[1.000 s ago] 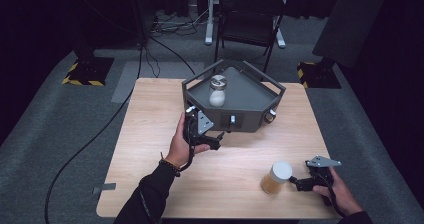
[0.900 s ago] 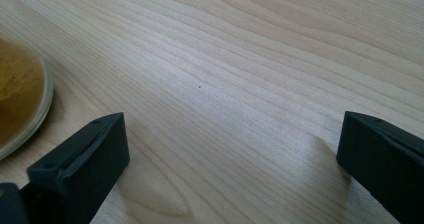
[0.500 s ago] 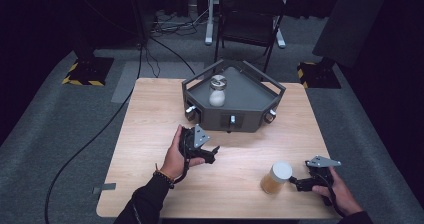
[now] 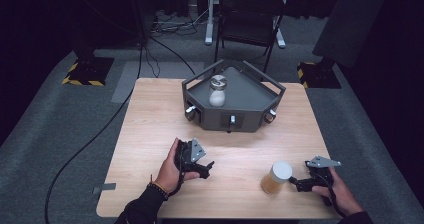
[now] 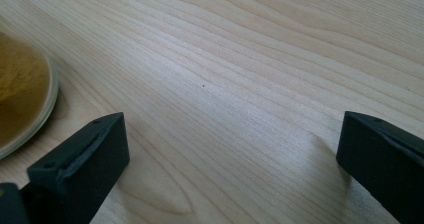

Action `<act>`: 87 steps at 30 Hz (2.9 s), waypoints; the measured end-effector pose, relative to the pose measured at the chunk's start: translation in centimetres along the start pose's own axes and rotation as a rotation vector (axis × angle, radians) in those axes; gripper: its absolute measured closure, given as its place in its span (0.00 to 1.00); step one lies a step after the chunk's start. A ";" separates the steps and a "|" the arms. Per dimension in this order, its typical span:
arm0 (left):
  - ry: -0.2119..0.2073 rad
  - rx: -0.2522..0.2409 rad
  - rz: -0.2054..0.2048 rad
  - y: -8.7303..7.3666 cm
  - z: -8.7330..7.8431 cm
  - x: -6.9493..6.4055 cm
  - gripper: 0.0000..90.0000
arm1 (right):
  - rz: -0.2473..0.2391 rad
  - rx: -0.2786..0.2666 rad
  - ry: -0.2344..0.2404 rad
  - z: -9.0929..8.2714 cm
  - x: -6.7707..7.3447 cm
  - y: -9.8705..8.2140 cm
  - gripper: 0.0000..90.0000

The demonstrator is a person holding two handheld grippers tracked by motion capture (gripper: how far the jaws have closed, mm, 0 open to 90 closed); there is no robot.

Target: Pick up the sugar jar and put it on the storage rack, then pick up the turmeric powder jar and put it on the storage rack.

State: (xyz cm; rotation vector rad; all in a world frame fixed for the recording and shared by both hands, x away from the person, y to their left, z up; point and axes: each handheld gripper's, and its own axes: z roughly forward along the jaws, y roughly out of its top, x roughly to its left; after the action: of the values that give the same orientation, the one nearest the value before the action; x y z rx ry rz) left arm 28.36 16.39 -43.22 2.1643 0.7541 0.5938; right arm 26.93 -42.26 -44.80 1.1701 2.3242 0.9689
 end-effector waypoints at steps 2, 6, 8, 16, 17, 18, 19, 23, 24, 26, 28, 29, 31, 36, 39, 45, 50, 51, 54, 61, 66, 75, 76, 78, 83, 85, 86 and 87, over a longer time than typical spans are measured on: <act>0.001 0.011 -0.002 -0.3 -0.1 0.1 0.02 | -0.002 0.000 0.001 0.0 0.0 0.0 0.00; 0.003 0.042 0.003 -0.8 -0.1 0.3 0.02 | -0.002 0.000 0.002 0.0 0.0 0.0 0.00; 0.005 0.058 0.003 -1.0 0.0 0.4 0.03 | -0.004 0.000 0.002 0.0 0.0 0.0 0.00; 0.012 0.098 0.001 -1.6 -0.1 0.8 0.03 | -0.005 0.000 0.003 0.0 0.0 0.0 0.00; 0.011 0.104 -0.002 -1.6 -0.1 0.8 0.03 | -0.006 0.000 0.003 0.0 0.0 0.0 0.00; 0.012 0.114 0.001 -1.6 -0.1 0.8 0.03 | -0.006 -0.001 0.004 0.0 0.0 0.0 0.00; 0.011 0.118 0.005 -1.7 0.0 0.8 0.03 | -0.006 -0.001 0.004 0.0 0.0 0.0 0.00; 0.004 0.127 -0.006 -2.0 -0.1 1.0 0.03 | -0.006 -0.001 0.004 0.0 0.0 0.0 0.00; 0.004 0.127 -0.012 -2.0 -0.1 1.1 0.03 | -0.007 -0.001 0.005 0.0 0.0 0.0 0.00; -0.007 0.126 -0.038 -2.3 -0.1 1.5 0.03 | -0.007 0.000 0.005 0.0 0.0 0.0 0.00; -0.014 0.126 -0.059 -2.5 -0.2 1.8 0.02 | -0.007 -0.001 0.006 0.0 0.0 0.0 0.00; -0.016 0.126 -0.070 -2.6 -0.2 2.0 0.02 | -0.007 -0.001 0.006 0.0 0.0 -0.1 0.00; -0.024 0.126 -0.096 -2.8 -0.2 2.3 0.02 | -0.008 -0.001 0.007 0.0 0.0 -0.1 0.00; -0.065 0.151 -0.168 -2.9 -0.1 3.7 0.01 | -0.008 -0.001 0.007 0.0 0.0 -0.1 0.00; -0.068 0.155 -0.175 -2.9 -0.2 3.9 0.00 | -0.008 0.000 0.007 0.0 0.0 -0.1 0.00; -0.067 0.157 -0.179 -3.0 -0.3 4.0 0.00 | -0.007 0.000 0.008 0.0 -0.1 0.0 0.00; -0.065 0.155 -0.179 -3.1 -0.4 4.1 0.00 | -0.008 0.000 0.010 0.0 -0.1 0.0 0.00; -0.065 0.156 -0.180 -3.1 -0.4 4.1 0.00 | -0.008 0.001 0.010 0.0 -0.1 0.0 0.00; -0.068 0.157 -0.178 -3.1 -0.4 4.2 0.00 | -0.008 0.000 0.009 0.0 -0.1 0.0 0.00; -0.070 0.158 -0.178 -3.1 -0.4 4.3 0.00 | -0.011 0.001 0.014 0.0 -0.2 0.0 0.00; -0.069 0.157 -0.178 -3.2 -0.4 4.3 0.00 | -0.012 0.001 0.014 0.0 -0.2 0.0 0.00; -0.072 0.157 -0.175 -3.2 -0.4 4.4 0.00 | -0.013 -0.001 0.011 -0.1 -0.1 -0.1 0.00; -0.072 0.154 -0.172 -3.2 -0.4 4.4 0.00 | -0.017 -0.003 0.008 -0.1 0.0 -0.2 0.00; -0.071 0.154 -0.171 -3.2 -0.4 4.4 0.00 | -0.029 -0.010 -0.007 -0.3 0.4 -0.3 0.00; -0.070 0.158 -0.177 -3.2 -0.4 4.3 0.00 | -0.043 0.001 -0.031 -0.7 0.8 -0.2 0.03; -0.069 0.158 -0.178 -3.2 -0.4 4.3 0.00 | -0.043 -0.009 -0.024 -1.1 0.8 -0.3 0.03; -0.069 0.158 -0.178 -3.2 -0.4 4.3 0.00 | -0.041 -0.021 -0.019 -1.4 0.8 -0.4 0.03; -0.070 0.158 -0.178 -3.2 -0.4 4.3 0.00 | -0.042 -0.036 -0.017 -1.7 0.8 -0.5 0.03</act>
State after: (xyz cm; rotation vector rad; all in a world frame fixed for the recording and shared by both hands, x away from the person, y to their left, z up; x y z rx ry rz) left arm 30.20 21.24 -44.69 2.2179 0.9717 0.3760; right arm 25.14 -42.52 -43.98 1.1072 2.2992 0.9784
